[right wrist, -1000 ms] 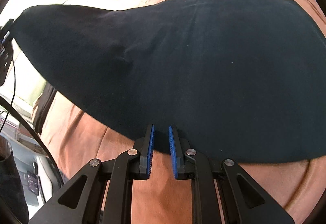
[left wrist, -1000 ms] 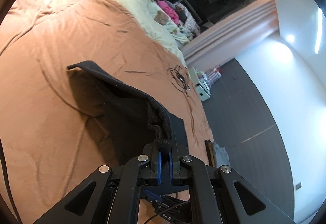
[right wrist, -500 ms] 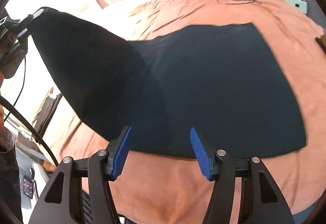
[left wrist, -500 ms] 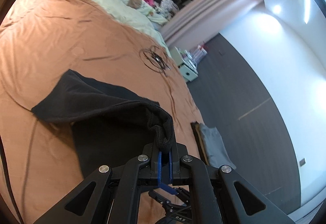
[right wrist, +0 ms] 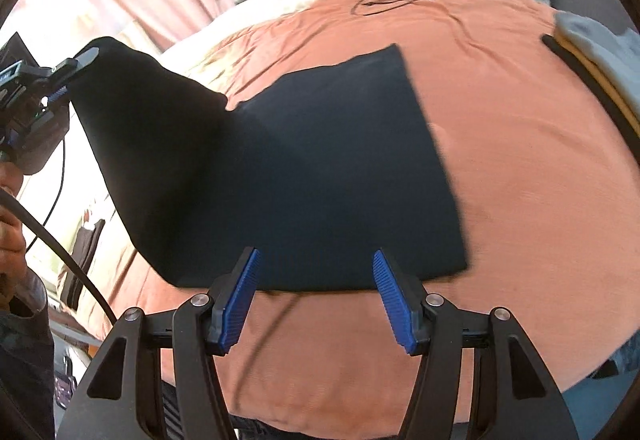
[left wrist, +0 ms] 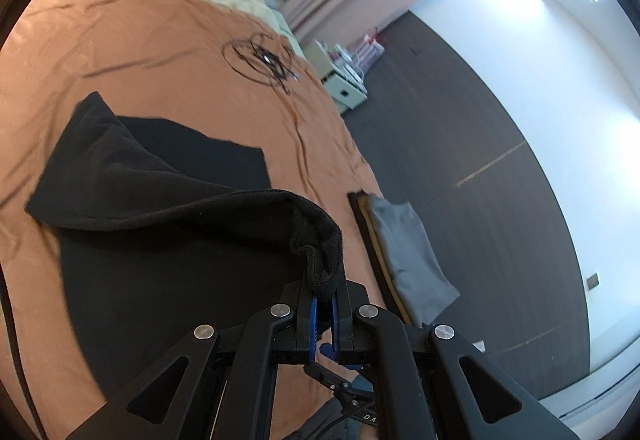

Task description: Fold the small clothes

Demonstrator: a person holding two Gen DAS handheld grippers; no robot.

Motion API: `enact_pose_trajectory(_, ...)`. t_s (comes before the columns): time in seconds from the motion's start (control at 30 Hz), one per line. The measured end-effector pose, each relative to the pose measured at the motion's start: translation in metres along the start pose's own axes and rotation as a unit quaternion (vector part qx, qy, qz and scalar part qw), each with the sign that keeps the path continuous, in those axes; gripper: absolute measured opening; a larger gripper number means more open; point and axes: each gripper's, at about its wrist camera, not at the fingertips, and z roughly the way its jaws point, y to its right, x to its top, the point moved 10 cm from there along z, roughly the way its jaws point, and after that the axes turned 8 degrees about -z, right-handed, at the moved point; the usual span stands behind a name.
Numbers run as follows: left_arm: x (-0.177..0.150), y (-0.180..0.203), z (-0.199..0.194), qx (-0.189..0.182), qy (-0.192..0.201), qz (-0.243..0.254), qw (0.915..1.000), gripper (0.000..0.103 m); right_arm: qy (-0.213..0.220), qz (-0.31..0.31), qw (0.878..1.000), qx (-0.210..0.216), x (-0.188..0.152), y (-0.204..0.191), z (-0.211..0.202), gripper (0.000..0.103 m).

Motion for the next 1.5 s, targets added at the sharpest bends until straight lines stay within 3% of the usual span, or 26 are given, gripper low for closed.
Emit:
enact_pose_trajectory(0.23,-0.033,0.009,0.067,-0.004,-0.060,0.001,0.9982,0.004,-0.003,0.015,1.000,-0.019,-0.001,0.015,-0.024,0.057)
enact_pose_trajectory(0.43,-0.055,0.009,0.099,-0.004,-0.098,-0.007,0.9952,0.005,-0.006,0.027,0.999,-0.039,-0.008,0.032,-0.040,0.057)
enact_pose_trajectory(0.53,-0.065,0.002,0.108,0.007,-0.128,-0.014,0.9916,0.020,-0.013,0.025,0.999,-0.042,-0.013,0.030,-0.040,0.057)
enact_pose_trajectory(0.57,-0.066,0.000,0.107,0.002,-0.133,-0.021,0.9909,0.031,-0.016,0.024,0.999,-0.042,-0.013,0.027,-0.039,0.057)
enact_pose_trajectory(0.6,-0.067,-0.004,0.104,-0.005,-0.132,-0.032,0.9907,0.041,-0.018,0.022,0.999,-0.042,-0.012,0.024,-0.038,0.057)
enact_pose_trajectory(0.7,-0.061,-0.021,0.088,0.006,-0.112,-0.045,0.9927,0.055,-0.020,0.012,0.999,-0.043,-0.007,0.019,-0.030,0.057)
enact_pose_trajectory(0.87,-0.055,-0.068,0.054,0.052,-0.080,-0.056,0.9939,0.056,-0.032,-0.024,0.998,-0.052,0.002,0.005,-0.011,0.057)
enact_pose_trajectory(1.1,-0.063,-0.136,0.015,0.116,-0.052,-0.082,0.9886,0.056,-0.074,-0.094,0.989,-0.083,0.012,-0.007,0.019,0.057)
enact_pose_trajectory(1.27,-0.076,-0.174,0.001,0.174,-0.045,-0.085,0.9800,0.056,-0.096,-0.100,0.986,-0.087,0.022,-0.006,0.042,0.042)
enact_pose_trajectory(1.5,-0.095,-0.209,-0.006,0.202,-0.055,-0.110,0.9717,0.056,-0.105,-0.077,0.989,-0.071,0.038,0.001,0.059,0.020)
